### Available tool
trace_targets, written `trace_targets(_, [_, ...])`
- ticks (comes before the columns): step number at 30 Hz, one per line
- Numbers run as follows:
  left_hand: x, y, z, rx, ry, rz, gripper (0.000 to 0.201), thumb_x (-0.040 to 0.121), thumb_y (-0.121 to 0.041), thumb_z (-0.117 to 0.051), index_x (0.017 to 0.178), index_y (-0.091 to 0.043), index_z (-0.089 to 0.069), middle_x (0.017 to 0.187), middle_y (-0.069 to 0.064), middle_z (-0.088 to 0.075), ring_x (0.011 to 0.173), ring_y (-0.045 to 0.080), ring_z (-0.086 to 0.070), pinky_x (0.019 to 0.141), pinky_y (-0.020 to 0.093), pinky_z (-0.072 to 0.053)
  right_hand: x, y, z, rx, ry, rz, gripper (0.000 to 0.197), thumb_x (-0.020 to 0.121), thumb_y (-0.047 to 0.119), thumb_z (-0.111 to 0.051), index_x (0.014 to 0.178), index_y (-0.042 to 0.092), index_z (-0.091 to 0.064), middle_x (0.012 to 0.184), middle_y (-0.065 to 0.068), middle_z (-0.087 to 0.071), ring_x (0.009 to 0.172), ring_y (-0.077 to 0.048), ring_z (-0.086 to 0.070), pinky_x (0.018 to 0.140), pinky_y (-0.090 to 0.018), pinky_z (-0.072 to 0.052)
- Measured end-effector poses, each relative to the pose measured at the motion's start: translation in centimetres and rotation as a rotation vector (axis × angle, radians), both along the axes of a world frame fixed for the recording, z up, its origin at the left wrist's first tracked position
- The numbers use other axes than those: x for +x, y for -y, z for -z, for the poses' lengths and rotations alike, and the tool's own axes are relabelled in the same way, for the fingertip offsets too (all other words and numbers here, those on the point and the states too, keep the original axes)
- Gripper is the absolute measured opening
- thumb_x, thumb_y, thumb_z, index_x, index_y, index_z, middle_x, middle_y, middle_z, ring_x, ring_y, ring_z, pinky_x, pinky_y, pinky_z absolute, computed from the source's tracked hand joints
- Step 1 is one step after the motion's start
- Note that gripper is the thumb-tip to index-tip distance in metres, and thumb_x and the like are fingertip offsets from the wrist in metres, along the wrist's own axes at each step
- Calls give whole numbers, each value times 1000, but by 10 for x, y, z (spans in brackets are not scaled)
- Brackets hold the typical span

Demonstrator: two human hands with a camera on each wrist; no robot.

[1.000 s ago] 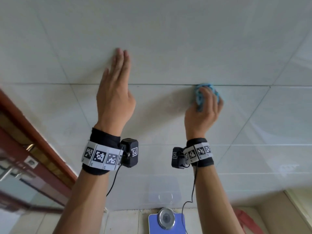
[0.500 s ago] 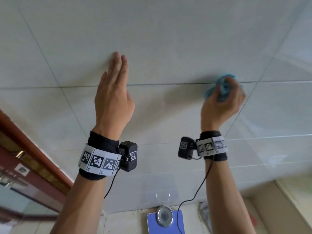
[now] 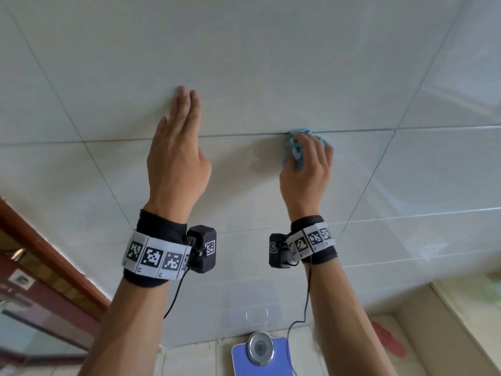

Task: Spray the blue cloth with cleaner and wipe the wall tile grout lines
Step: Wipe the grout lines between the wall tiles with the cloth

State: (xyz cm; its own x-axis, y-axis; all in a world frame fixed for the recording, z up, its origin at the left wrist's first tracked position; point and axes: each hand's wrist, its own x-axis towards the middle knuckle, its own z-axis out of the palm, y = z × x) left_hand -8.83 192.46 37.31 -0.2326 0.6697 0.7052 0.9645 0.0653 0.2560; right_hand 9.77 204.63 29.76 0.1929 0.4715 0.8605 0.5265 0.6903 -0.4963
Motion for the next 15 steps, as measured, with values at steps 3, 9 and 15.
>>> trace_targets(3, [-3, 4, 2, 15, 3, 30, 82, 88, 12, -39, 165, -13, -22, 174, 1, -14, 159, 17, -17, 129, 38, -18, 14, -7, -3, -44, -153, 75, 42, 76, -13, -58, 108, 7, -74, 107, -2, -73, 103, -31, -58, 88, -42, -53])
trace_targets(9, [-15, 9, 6, 80, 26, 7, 80, 90, 11, -38, 165, -13, -23, 173, 3, -16, 160, 17, -16, 124, 45, -32, -31, 19, -8, -77, -140, -16, 44, 73, -15, -62, 108, 9, -75, 108, 0, -73, 102, -29, -57, 87, -39, -52])
trace_targets(15, [-28, 11, 7, 130, 43, 8, 81, 87, 10, -37, 164, -11, -24, 173, 6, -17, 160, 20, -17, 125, 44, -31, -18, 26, -22, -51, -90, -47, 39, 76, -11, -63, 107, 10, -75, 105, 1, -74, 100, -26, -58, 83, -20, -45])
